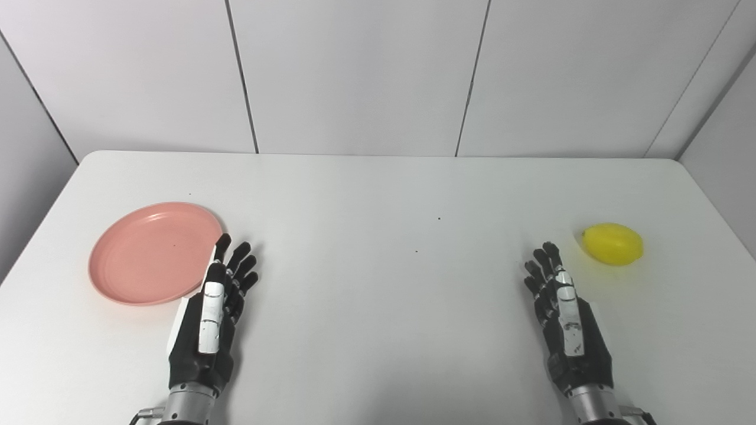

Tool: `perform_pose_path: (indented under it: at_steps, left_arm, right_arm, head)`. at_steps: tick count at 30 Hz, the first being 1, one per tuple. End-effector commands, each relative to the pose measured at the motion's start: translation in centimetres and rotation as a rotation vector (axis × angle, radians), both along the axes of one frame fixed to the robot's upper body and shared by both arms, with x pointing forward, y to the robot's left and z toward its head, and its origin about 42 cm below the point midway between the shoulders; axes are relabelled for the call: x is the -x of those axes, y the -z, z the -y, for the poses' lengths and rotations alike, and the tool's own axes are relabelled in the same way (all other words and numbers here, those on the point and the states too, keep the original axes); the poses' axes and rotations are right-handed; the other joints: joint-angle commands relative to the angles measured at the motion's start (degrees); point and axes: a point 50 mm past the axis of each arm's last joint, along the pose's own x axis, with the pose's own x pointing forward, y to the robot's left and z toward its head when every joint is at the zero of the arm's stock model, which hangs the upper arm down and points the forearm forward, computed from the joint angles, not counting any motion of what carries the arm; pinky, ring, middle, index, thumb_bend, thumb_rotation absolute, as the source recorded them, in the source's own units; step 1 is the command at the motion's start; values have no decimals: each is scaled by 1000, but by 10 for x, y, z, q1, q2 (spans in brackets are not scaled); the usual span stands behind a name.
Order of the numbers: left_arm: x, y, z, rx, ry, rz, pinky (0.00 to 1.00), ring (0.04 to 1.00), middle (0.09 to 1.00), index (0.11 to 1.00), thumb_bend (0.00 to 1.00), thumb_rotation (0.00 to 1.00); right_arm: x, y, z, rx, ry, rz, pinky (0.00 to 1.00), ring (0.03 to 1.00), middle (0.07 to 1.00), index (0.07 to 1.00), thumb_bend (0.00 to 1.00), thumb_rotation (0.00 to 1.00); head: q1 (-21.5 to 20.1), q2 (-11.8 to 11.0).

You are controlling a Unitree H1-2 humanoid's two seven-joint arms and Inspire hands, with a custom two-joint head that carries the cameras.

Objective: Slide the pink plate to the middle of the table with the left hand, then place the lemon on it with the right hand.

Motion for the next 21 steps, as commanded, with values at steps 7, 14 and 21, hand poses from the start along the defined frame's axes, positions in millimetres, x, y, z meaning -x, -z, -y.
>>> perform_pose_path:
  at_steps: [7,14,21]
  left_arm:
    - [18,1,-8,-17,-1,19,958,950,961,1000,757,934]
    - [18,-1,-3,-20,-10,8,949,944,955,1000,766,933]
    - [16,1,-2,-21,-16,10,939,937,944,999,776,923]
  right_arm:
    - [3,-10,-3,6,-7,61,972,955,970,975,763,931]
    - [4,-13,1,10,-4,63,969,950,967,975,734,928]
    - [-1,-10,6,16,-21,71,991,967,987,997,742,945]
  head:
    - [4,-2]
    - [15,8]
    - [20,8]
